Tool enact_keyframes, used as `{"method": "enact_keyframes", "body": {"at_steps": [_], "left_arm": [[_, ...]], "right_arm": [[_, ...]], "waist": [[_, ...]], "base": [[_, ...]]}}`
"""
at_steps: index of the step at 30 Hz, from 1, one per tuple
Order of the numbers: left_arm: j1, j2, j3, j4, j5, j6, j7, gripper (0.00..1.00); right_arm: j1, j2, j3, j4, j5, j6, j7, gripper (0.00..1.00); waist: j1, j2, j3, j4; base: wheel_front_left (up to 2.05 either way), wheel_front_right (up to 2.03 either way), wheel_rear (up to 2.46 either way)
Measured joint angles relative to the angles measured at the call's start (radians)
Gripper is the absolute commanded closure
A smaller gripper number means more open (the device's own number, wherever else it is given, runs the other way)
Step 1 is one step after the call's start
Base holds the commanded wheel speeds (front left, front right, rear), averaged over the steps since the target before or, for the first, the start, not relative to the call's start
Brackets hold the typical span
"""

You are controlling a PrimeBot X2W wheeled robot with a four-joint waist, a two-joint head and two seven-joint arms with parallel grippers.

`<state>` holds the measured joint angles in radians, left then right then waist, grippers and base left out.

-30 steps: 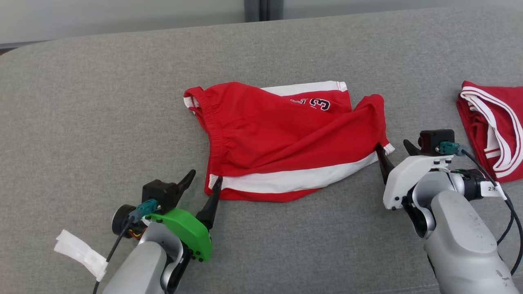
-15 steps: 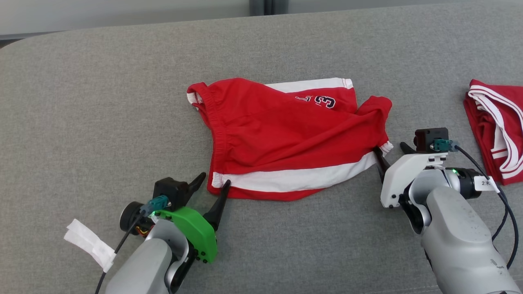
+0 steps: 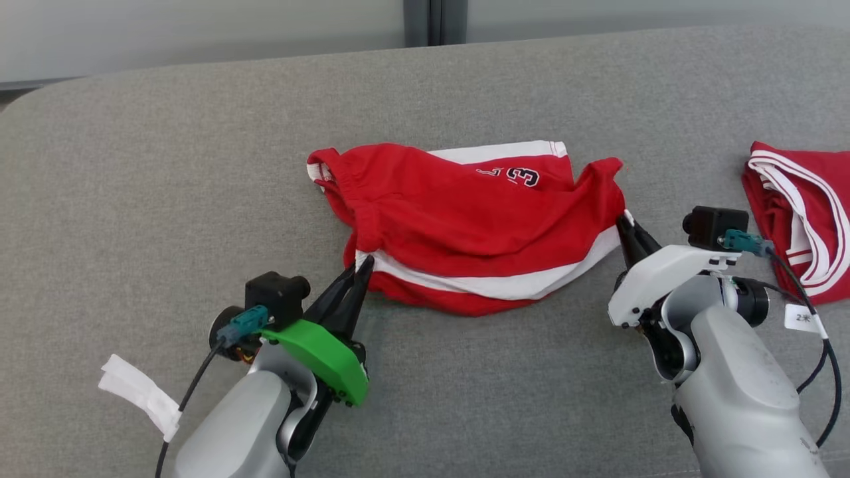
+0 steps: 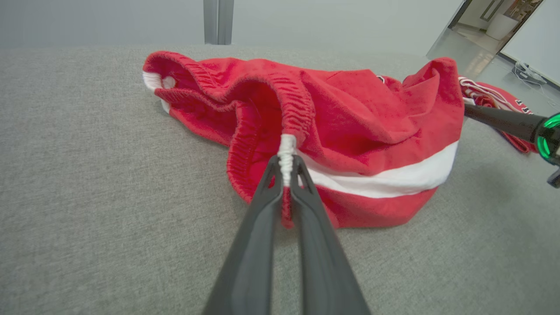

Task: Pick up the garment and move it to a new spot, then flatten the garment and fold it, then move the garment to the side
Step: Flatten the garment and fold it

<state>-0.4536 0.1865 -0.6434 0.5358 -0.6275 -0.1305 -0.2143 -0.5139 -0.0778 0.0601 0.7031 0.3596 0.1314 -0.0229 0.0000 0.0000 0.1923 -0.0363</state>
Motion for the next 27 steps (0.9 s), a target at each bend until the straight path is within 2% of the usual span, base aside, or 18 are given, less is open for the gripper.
{"method": "enact_keyframes", "body": {"at_steps": [8,14,17,20,22,25,27], "left_arm": [[0.009,0.046,0.029,-0.262,-0.151,0.0,-0.016,1.0],[-0.024,0.066,0.059,-0.412,-0.227,0.005,0.063,1.0],[-0.097,0.061,0.075,-0.434,-0.247,0.017,0.109,1.0],[-0.239,0.044,0.088,-0.41,-0.229,0.027,0.136,1.0],[-0.338,0.032,0.092,-0.359,-0.205,0.033,0.151,1.0],[-0.485,0.038,0.084,-0.254,-0.133,0.034,0.159,1.0],[-0.583,0.044,0.087,-0.176,-0.088,0.033,0.133,1.0]], "right_arm": [[0.126,-0.01,-0.047,-0.363,0.159,0.0,0.063,1.0],[0.154,-0.007,-0.106,-0.669,0.224,-0.001,0.166,1.0],[0.094,0.001,-0.123,-0.742,0.233,-0.001,0.219,1.0],[-0.035,0.001,-0.15,-0.763,0.202,-0.001,0.27,1.0],[-0.153,0.001,-0.157,-0.728,0.164,-0.001,0.284,1.0],[-0.345,0.005,-0.147,-0.615,0.111,-0.001,0.264,1.0],[-0.474,0.008,-0.143,-0.512,0.05,-0.001,0.198,1.0]], "waist": [[0.0,0.0,-0.046,-0.025],[0.0,0.0,-0.041,-0.048],[0.0,0.0,-0.013,-0.054],[0.0,0.0,0.029,-0.06],[0.0,0.0,0.063,-0.063],[0.0,0.0,0.127,-0.065],[0.0001,0.0,0.175,-0.067]], "base": [[0.0,0.0,0.0],[0.0,0.0,0.0],[0.0,0.0,0.0],[0.0,0.0,0.0],[0.0,0.0,0.0],[0.0,0.0,0.0],[0.0,0.0,0.0]]}}
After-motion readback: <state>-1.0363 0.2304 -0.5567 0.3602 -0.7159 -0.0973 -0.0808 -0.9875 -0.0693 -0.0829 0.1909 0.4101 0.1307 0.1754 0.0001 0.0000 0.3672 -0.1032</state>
